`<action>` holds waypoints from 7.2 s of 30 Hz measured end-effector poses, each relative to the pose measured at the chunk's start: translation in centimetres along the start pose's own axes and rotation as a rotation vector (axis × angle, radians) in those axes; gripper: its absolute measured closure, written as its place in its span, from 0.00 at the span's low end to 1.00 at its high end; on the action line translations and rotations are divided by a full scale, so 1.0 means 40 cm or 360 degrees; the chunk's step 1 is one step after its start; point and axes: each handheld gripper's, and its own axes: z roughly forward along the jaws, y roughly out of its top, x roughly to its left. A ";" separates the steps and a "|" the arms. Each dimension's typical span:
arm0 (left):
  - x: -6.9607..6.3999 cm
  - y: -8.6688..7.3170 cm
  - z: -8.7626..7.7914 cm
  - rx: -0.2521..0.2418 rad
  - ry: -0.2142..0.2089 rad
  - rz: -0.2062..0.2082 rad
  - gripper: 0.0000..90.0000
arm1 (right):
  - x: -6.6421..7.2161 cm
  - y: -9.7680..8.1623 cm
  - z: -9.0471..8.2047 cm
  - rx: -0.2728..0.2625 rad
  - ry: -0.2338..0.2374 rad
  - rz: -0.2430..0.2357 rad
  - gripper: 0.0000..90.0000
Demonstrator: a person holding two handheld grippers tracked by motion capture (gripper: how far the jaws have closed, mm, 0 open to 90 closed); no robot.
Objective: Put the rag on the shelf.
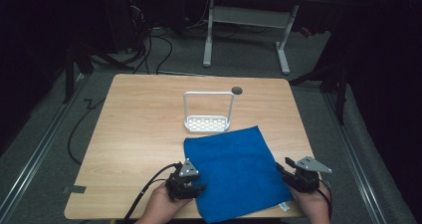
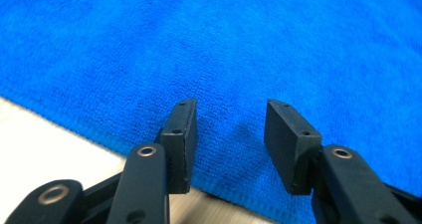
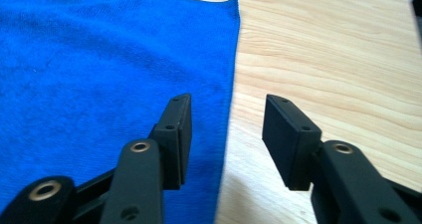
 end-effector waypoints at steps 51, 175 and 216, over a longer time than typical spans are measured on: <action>0.134 -0.078 -0.109 -0.0048 0.0189 -0.0222 0.65 | 0.199 0.060 0.118 0.0217 0.0310 -0.0244 0.96; 0.237 0.037 -0.197 -0.0688 0.0497 -0.0263 0.98 | 0.175 0.206 0.111 -0.0299 0.0198 -0.0038 0.98; 0.111 0.143 -0.402 -0.1129 0.0580 0.0004 0.98 | 0.208 0.339 -0.112 -0.0821 0.0174 -0.0115 0.98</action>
